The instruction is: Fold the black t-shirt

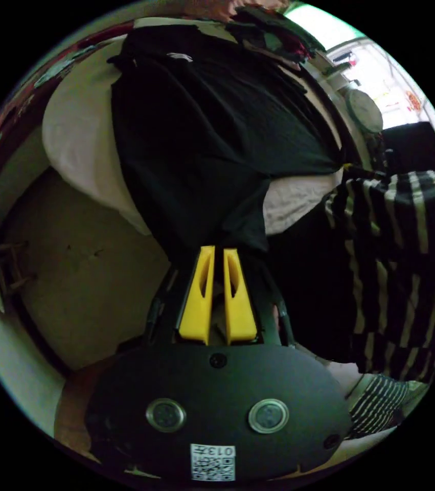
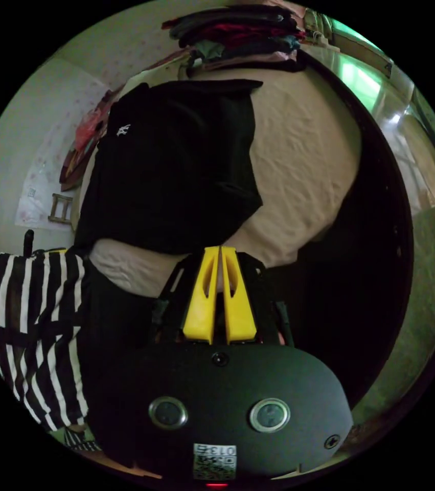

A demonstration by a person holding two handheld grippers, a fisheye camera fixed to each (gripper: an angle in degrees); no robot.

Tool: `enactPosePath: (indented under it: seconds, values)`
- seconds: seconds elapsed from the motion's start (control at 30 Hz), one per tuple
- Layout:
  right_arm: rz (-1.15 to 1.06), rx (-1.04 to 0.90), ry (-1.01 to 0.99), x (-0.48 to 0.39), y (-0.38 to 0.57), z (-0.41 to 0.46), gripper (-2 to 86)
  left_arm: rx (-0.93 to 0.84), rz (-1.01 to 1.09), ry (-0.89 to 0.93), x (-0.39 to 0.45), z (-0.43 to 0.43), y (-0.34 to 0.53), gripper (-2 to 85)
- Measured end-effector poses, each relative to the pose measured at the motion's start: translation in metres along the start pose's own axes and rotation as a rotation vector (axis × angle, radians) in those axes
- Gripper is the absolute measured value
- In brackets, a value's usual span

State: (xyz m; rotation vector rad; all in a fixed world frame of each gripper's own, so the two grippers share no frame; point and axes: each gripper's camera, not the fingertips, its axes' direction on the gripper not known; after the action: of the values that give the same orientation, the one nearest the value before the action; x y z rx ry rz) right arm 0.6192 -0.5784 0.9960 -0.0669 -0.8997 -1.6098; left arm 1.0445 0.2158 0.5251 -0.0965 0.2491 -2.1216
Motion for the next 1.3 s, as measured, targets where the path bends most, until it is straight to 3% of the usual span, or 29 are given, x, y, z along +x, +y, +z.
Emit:
enactPosePath:
  seconds: [0.1, 0.2, 0.27, 0.4, 0.5, 0.83, 0.97, 1.07, 1.17, 1.3]
  values:
    - [-0.001, -0.035, 0.036, 0.007, 0.004, -0.003, 2.4, 0.18, -0.094, 0.056, -0.042, -0.026, 0.014, 8.0]
    - [0.058, 0.059, 0.116, 0.014, 0.0, -0.018, 6.7, 0.398, -0.175, 0.141, -0.087, -0.046, 0.019, 9.7]
    - [0.07, 0.135, 0.143, 0.006, -0.013, -0.018, 8.1, 0.503, -0.215, 0.104, -0.107, -0.051, 0.011, 9.8]
    - [0.038, 0.112, 0.191, -0.021, -0.037, 0.013, 8.8, 0.313, -0.32, -0.177, -0.134, -0.014, -0.05, 11.4]
    - [-0.002, 0.051, 0.247, -0.041, -0.046, 0.044, 8.6, 0.179, -0.317, -0.283, -0.149, 0.019, -0.083, 13.0]
    - [0.033, 0.012, 0.318, -0.055, -0.042, 0.083, 8.1, 0.115, -0.339, -0.307, -0.19, 0.055, -0.082, 1.8]
    - [0.032, 0.016, 0.324, -0.058, -0.04, 0.091, 7.3, 0.184, -0.373, -0.37, -0.21, 0.038, -0.044, 0.9]
    - [0.034, 0.015, 0.32, -0.056, -0.038, 0.101, 7.2, 0.264, -0.448, -0.265, -0.242, 0.047, -0.001, 0.9]
    - [0.057, 0.022, 0.302, -0.051, -0.035, 0.1, 7.6, 0.275, -0.669, -0.226, -0.281, 0.059, 0.035, 1.9]
    - [0.105, 0.075, 0.283, -0.045, -0.02, 0.086, 7.8, 0.348, -0.562, -0.059, -0.293, 0.059, 0.064, 8.7]
